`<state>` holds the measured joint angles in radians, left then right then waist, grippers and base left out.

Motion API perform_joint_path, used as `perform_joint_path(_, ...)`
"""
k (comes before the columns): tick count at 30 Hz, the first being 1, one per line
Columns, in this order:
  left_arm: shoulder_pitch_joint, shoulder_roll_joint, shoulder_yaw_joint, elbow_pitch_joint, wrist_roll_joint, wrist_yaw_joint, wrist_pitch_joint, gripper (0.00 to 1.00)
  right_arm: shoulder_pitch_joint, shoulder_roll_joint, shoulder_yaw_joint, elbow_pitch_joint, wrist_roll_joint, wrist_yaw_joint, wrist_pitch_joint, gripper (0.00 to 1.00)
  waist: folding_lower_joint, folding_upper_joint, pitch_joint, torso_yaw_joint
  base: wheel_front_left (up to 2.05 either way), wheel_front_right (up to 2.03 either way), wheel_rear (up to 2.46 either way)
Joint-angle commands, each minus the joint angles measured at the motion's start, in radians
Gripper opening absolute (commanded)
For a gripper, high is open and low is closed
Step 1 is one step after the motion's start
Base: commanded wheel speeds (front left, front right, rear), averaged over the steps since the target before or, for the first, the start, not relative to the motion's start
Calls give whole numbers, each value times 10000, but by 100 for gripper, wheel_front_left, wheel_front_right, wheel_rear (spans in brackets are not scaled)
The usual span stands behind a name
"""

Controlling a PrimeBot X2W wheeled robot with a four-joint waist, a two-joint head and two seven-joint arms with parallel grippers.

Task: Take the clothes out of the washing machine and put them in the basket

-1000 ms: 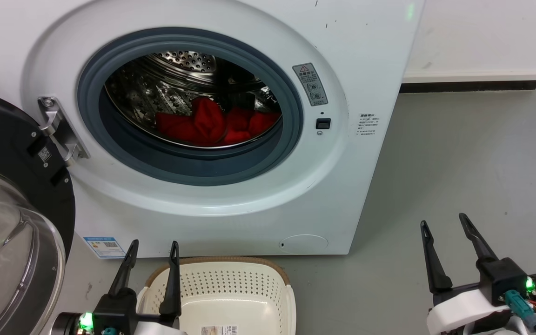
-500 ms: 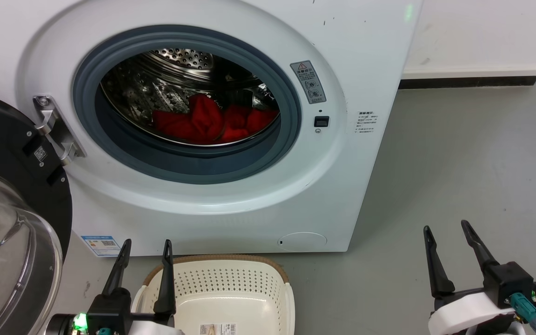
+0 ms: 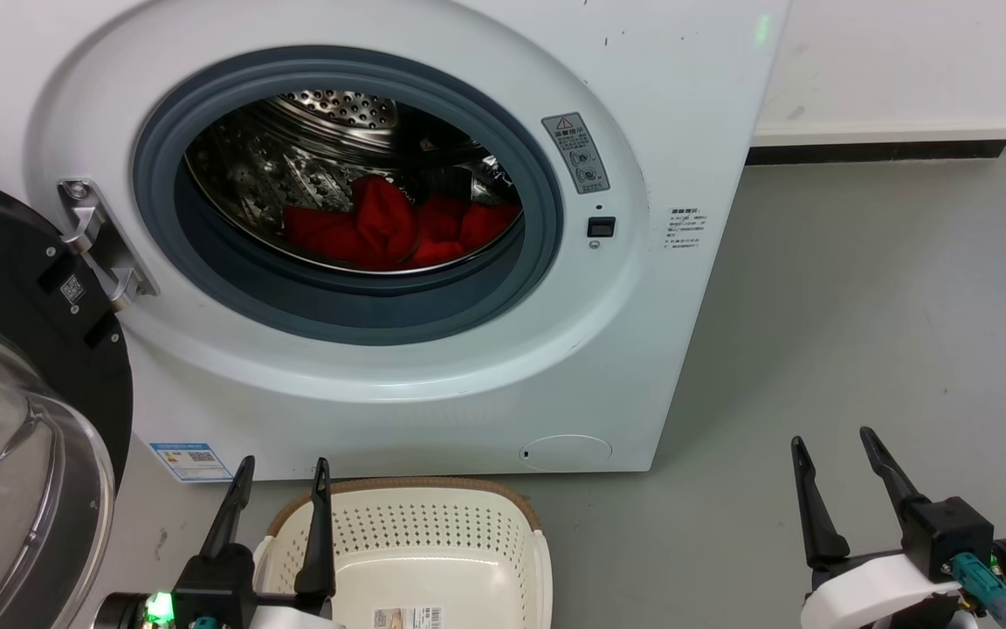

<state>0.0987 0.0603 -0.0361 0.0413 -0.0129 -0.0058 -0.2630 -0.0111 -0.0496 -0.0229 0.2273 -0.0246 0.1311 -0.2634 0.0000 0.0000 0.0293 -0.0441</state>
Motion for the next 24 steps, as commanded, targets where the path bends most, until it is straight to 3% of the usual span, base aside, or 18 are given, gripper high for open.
perform_joint_path(1,-15,-8,-8,42,-12,-12,-28,100,-72,-12,1,15,-4,-7,-21,100,0,0,-5,-3,0,0,0)
perform_joint_path(11,-275,252,-133,30,328,99,-26,100,-376,-12,24,-167,232,-7,-21,100,0,0,395,-311,0,0,0)
perform_joint_path(13,-606,281,-98,129,98,-34,-26,100,-515,-12,5,-306,344,-7,-21,100,0,0,786,-410,0,0,0)
perform_joint_path(15,-955,262,36,411,-403,-466,-28,100,-685,-9,64,-488,447,-7,-20,100,0,0,1265,-549,0,0,0)
perform_joint_path(18,-1825,682,119,581,-366,-833,-28,100,-957,-11,109,-720,691,-7,-20,100,0,0,2023,-835,0,0,0)
perform_joint_path(24,-4187,1962,-36,1825,95,-1105,-26,100,-1522,-6,0,-1123,1103,-7,-21,100,0,0,3759,-1169,0,0,0)
